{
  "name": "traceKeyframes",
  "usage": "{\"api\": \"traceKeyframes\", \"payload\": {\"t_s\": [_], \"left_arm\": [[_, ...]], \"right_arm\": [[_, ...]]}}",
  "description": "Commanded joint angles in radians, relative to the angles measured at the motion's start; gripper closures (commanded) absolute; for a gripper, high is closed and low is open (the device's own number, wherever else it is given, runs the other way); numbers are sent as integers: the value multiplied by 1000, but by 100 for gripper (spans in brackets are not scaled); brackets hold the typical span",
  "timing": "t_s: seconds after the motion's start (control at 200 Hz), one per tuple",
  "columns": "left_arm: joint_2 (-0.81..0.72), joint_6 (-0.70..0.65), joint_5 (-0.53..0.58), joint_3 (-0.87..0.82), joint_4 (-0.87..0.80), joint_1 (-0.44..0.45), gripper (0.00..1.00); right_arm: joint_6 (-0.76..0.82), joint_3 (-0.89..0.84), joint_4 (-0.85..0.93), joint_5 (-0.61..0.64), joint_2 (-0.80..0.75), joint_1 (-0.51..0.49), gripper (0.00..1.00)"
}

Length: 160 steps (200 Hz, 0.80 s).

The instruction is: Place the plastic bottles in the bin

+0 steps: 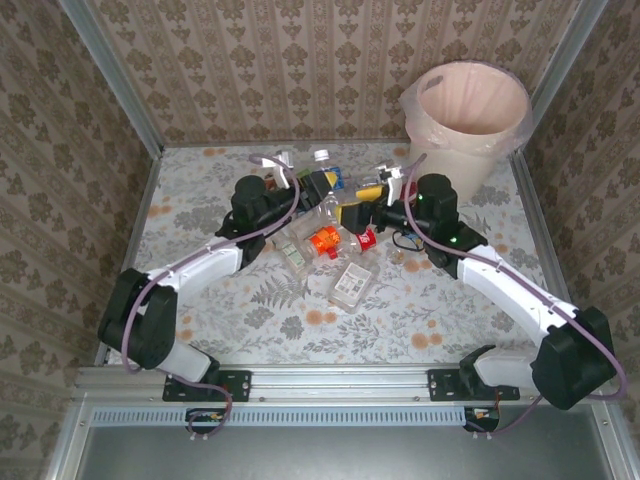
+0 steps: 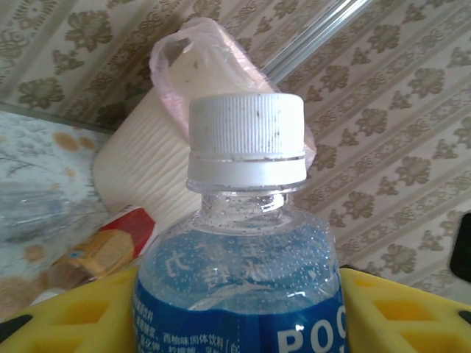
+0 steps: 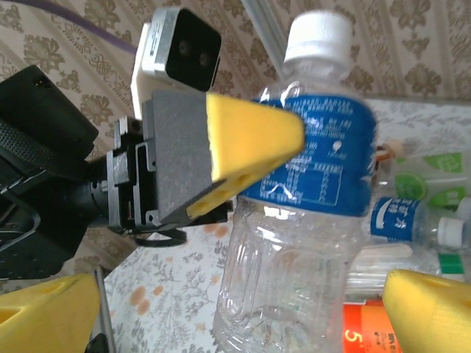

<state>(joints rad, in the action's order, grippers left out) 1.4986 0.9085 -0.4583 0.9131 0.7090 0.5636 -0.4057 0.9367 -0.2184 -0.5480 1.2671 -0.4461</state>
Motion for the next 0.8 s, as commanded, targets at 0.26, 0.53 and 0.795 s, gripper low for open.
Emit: {"api": "traceKeyframes", "payload": {"t_s": [0.26, 0.53, 0.795], "left_arm": [[23, 32, -66, 63, 128, 36, 51], [29, 44, -67, 57, 145, 39, 51], [30, 40, -59, 49, 139, 41, 50]], "right_arm": [[-107, 105, -14, -98, 156, -3, 0], [-107, 143, -19, -123, 206, -6, 25], [-58, 132, 34, -101, 179, -5, 45]]}}
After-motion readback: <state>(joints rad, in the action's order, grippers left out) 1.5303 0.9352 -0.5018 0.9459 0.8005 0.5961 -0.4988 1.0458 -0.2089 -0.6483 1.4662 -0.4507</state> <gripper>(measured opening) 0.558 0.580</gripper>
